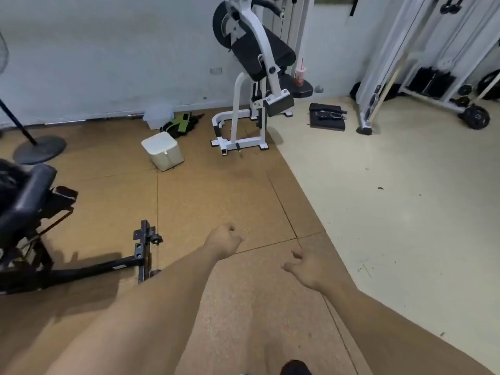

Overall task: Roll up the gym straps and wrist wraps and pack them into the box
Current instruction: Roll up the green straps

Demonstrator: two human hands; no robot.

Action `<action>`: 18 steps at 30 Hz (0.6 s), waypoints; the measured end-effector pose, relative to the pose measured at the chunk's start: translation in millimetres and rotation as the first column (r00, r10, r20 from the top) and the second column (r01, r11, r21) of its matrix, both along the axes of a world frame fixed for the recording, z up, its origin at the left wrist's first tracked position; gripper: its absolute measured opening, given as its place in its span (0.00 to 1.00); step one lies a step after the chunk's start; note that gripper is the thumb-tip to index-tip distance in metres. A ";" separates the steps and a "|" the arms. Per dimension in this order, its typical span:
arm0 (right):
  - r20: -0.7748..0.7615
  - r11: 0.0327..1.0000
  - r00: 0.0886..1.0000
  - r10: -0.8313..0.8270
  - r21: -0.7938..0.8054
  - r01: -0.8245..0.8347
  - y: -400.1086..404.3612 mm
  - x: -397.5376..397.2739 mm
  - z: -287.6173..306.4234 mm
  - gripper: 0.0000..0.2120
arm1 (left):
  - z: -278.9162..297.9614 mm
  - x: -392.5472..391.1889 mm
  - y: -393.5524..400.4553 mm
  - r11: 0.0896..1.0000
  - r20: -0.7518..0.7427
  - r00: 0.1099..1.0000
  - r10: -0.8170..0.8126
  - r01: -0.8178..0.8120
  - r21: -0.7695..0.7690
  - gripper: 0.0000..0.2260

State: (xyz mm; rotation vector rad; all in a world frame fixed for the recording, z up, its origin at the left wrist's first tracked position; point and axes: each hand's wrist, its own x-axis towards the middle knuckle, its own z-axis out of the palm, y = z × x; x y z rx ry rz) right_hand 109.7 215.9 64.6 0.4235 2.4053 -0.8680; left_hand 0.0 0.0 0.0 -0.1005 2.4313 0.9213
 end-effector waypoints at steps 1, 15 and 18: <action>0.013 1.000 1.000 0.014 -0.011 -0.014 -5.9 -14.7 -2.3 0.31 | -1.1 -9.7 -4.9 1.000 0.023 1.000 0.008 -0.008 0.005 0.24; 0.038 0.979 0.986 0.161 -0.132 -0.155 -71.1 -324.1 -84.1 0.35 | -0.2 -252.6 -68.8 0.986 0.041 0.986 0.164 -0.162 -0.048 0.25; 0.044 0.963 0.970 0.241 -0.138 -0.233 -92.5 -400.5 -81.4 0.35 | 8.0 -306.8 -96.5 0.970 0.003 0.972 0.235 -0.234 -0.061 0.24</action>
